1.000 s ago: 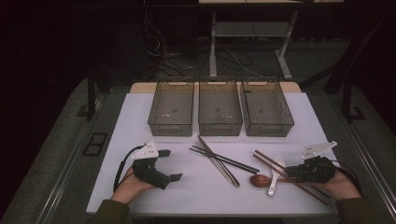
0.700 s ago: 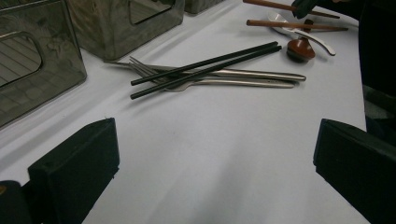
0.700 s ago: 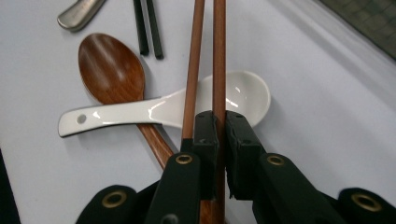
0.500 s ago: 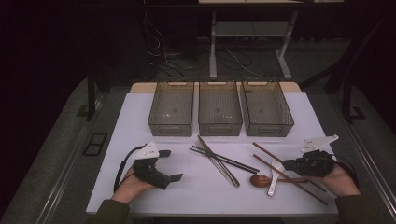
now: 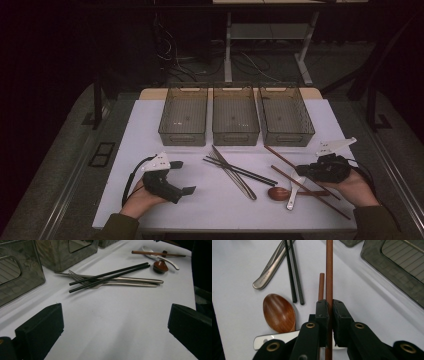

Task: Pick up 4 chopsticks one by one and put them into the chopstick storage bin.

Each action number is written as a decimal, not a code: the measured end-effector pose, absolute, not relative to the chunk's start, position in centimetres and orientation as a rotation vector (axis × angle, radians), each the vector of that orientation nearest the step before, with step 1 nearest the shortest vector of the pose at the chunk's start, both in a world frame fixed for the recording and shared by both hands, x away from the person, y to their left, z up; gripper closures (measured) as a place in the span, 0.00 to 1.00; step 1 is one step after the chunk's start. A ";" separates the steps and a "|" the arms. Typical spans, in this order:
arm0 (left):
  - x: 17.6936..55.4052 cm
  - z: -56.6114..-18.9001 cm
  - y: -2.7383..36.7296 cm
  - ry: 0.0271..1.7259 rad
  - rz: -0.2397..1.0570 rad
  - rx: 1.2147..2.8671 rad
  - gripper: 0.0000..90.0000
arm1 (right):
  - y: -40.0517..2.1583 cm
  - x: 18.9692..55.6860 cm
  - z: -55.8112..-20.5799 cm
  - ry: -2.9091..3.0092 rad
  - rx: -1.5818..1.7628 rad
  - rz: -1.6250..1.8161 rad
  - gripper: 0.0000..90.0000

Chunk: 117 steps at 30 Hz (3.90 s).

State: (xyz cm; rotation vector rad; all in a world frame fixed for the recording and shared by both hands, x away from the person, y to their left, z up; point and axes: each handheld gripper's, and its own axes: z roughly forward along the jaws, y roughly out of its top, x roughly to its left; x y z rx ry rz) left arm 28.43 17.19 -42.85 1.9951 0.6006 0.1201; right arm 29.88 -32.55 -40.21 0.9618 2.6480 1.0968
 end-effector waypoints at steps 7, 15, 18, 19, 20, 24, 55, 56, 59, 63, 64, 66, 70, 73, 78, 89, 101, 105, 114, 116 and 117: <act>28.4 -42.9 17.0 0.591 0.121 1.998 0.00 | -31.7 30.4 -40.0 2.641 0.970 1.113 0.92; 28.4 -42.9 17.0 0.593 0.118 1.997 0.00 | -30.7 30.8 -39.7 2.635 0.964 1.117 0.92; 28.4 -42.8 17.1 0.593 0.116 1.996 0.00 | -30.2 31.1 -39.4 2.636 0.957 1.130 0.92; 28.4 -42.8 17.1 0.595 0.115 1.994 0.00 | -30.2 31.1 -39.4 2.636 0.957 1.130 0.92; 28.4 -42.8 17.1 0.595 0.115 1.994 0.00 | -30.1 31.2 -39.4 2.635 0.955 1.129 0.92; 28.5 -42.9 17.1 0.598 0.115 1.993 0.00 | -29.3 31.6 -39.3 2.641 0.948 1.134 0.92; 28.4 -42.9 17.1 0.597 0.109 1.988 0.00 | -24.0 34.5 -38.1 2.653 0.852 1.182 0.92; 28.4 -42.9 17.1 0.597 0.109 1.988 0.00 | -23.9 34.6 -38.0 2.653 0.854 1.188 0.92; 28.4 -42.9 17.1 0.597 0.109 1.988 0.00 | -23.5 34.8 -38.0 2.650 0.851 1.202 0.92; 28.4 -42.9 17.1 0.598 0.107 1.988 0.00 | -22.9 35.3 -38.0 2.646 0.851 1.222 0.92; 28.4 -42.9 17.1 0.598 0.107 1.989 0.00 | -22.9 35.3 -38.0 2.646 0.851 1.222 0.92; 28.4 -42.9 17.1 0.598 0.106 1.988 0.00 | -22.6 35.5 -37.8 2.641 0.852 1.245 0.92; 28.4 -42.9 17.1 0.599 0.105 1.988 0.00 | -22.2 35.8 -37.6 2.630 0.851 1.256 0.92; 28.4 -42.9 17.2 0.597 0.107 1.987 0.00 | -21.7 36.1 -37.4 2.617 0.851 1.273 0.92; 28.4 -42.8 17.2 0.602 0.111 1.982 0.00 | -20.6 36.7 -36.9 2.602 0.847 1.277 0.92; 28.4 -42.8 17.2 0.601 0.108 1.979 0.00 | -18.0 38.2 -35.4 2.537 0.858 1.309 0.92; 28.4 -42.8 17.3 0.599 0.106 1.976 0.00 | -15.3 40.1 -34.2 2.476 0.900 1.391 0.92; 28.4 -42.8 17.3 0.595 0.108 1.981 0.00 | -14.1 40.7 -33.8 2.465 0.898 1.399 0.92; 28.4 -42.8 17.2 0.602 0.099 1.965 0.00 | -11.5 42.1 -33.1 2.435 0.906 1.420 0.92; 28.4 -42.8 17.3 0.597 0.099 1.970 0.00 | -10.8 42.6 -33.0 2.434 0.904 1.420 0.92; 28.4 -42.8 17.3 0.597 0.099 1.970 0.00 | -10.5 42.7 -33.0 2.435 0.907 1.423 0.92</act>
